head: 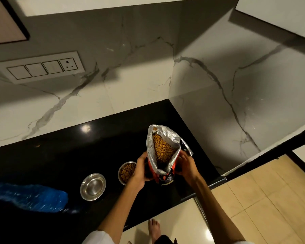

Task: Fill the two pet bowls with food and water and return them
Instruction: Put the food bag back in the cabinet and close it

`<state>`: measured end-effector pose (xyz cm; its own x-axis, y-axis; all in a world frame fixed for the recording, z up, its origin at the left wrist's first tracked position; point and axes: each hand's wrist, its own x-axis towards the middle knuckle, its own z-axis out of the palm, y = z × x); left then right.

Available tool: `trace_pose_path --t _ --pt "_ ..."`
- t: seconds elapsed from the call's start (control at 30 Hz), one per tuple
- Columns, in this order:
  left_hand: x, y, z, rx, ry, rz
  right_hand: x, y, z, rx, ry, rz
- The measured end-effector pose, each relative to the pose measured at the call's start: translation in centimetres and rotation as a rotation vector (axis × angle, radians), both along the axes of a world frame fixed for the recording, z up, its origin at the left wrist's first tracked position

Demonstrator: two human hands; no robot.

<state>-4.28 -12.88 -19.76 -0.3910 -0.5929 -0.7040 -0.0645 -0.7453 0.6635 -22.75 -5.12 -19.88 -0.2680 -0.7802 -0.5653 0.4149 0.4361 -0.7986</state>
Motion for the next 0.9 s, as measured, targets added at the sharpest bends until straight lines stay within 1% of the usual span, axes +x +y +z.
trace_pose_path --t 0.2,0.4,0.6,0.73,0.9 --pt "0.7 0.8 2.2 -0.032 -0.027 0.010 1.0 0.9 1.5 -0.006 0.035 -0.012" --pt "1.1 1.4 5.0 -0.081 -0.033 0.002 1.9 1.8 3.1 -0.063 0.088 -0.039" --pt "1.8 2.0 8.0 -0.145 -0.032 -0.004 3.3 2.6 5.9 -0.089 0.195 -0.022" --pt "2.8 2.6 10.4 -0.211 -0.028 -0.022 4.6 3.5 8.4 -0.138 0.270 -0.041" --pt "3.5 3.4 13.6 -0.291 -0.008 -0.035 5.8 4.1 10.7 -0.221 0.306 -0.034"
